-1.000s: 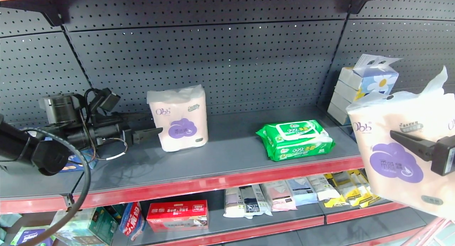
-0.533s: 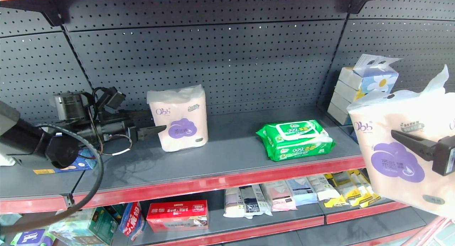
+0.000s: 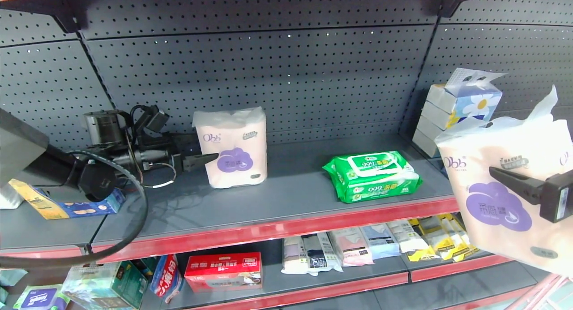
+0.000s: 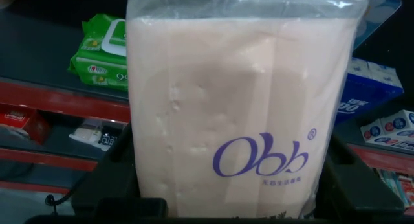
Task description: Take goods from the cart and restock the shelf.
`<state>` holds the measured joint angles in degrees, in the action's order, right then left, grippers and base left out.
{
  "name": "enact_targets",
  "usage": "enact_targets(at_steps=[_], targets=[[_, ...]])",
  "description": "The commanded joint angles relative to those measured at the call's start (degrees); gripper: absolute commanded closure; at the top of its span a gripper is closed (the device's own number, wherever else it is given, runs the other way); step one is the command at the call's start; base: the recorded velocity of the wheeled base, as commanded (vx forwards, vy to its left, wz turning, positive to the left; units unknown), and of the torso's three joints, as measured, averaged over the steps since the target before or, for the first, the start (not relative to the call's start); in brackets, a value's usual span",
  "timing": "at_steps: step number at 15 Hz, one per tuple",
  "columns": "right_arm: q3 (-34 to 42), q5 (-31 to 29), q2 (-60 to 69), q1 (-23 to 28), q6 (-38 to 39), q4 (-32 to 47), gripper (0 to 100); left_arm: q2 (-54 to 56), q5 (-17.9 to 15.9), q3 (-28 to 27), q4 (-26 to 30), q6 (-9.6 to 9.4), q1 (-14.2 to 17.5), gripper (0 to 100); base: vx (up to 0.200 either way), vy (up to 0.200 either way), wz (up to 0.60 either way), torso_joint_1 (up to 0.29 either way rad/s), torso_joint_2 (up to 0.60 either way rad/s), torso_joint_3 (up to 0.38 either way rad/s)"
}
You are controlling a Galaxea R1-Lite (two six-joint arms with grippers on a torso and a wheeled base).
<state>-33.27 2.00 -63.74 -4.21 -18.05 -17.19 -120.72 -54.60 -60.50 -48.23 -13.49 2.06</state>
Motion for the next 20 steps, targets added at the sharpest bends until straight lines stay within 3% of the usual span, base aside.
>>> enact_targets(at_steps=[1,7,14,20], targets=[[0.22,0.02,-0.50,-0.01,0.04,-0.04,100,-1.27,0.02,-0.85,-0.03,0.05,-0.04,0,0.000,0.000,0.00,0.000,0.00,0.000],[0.40,0.11,-1.38,-0.01,0.04,-0.04,100,-2.24,-0.07,-1.29,0.41,-0.04,0.93,0,0.000,0.000,0.00,0.000,0.00,0.000],[0.13,0.11,-2.35,-0.01,-0.05,-0.04,100,-5.84,-7.10,-6.65,0.06,-0.22,2.51,0,0.000,0.000,0.00,0.000,0.00,0.000],[0.22,0.11,-2.88,-0.19,-0.84,-0.13,100,-8.92,-11.23,-11.92,0.15,-0.22,1.19,0,0.000,0.000,0.00,0.000,0.00,0.000]])
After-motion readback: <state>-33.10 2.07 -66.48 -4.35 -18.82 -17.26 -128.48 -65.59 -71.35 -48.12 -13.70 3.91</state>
